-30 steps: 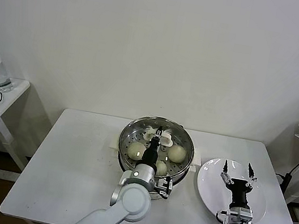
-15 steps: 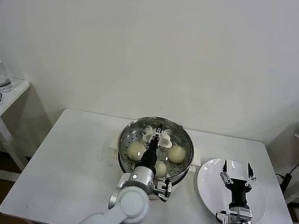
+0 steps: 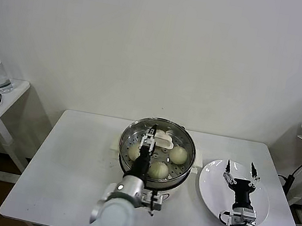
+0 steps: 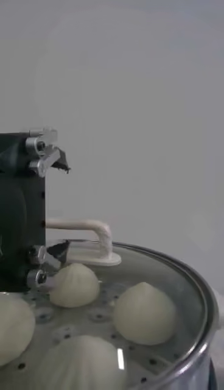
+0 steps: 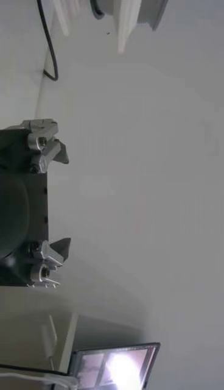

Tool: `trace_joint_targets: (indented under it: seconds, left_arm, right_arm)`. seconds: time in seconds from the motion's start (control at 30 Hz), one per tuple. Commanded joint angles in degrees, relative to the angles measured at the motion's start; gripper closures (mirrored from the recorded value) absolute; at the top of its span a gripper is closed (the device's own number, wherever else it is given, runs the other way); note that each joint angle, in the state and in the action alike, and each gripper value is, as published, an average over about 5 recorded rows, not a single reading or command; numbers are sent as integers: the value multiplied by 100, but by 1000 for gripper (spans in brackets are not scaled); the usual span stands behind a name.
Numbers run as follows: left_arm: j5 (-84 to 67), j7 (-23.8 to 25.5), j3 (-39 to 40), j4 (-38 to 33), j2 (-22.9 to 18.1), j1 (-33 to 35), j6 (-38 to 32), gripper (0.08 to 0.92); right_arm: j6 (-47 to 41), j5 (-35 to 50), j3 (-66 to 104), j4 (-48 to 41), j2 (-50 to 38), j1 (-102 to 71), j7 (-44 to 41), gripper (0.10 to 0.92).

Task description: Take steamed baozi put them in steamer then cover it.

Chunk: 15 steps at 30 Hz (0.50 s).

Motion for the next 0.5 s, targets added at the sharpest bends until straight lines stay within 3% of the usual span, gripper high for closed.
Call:
trace_joint_targets:
  seconds: [0.03,0.13,0.23,0.4,0.5]
  left_arm:
    - [-2744,-1640,-1761,-1886,892,1427,-620,178]
    - [-4612,-2725,-2750,-1702,655,1914,-1355,177]
    - [-6152,-3176,-3487,-1301,429,2287,-2331,177]
    - [-7683,-2651,-4205,-337,127,2542,-4065,177]
    - [-7786,-2258,-4461,157,-41,2605,-4791,177]
  right_arm:
    - [-499,656,-134,439,-55,-157,-36,203]
    - [-541,1043,-119,594,-43,-273,-166,203]
    - [-586,1360,-99,734,-43,-376,-263,203]
    - [-689,1645,-50,829,-40,-526,-317,203]
    - [-686,1662,-13,885,-2,-658,-325,203]
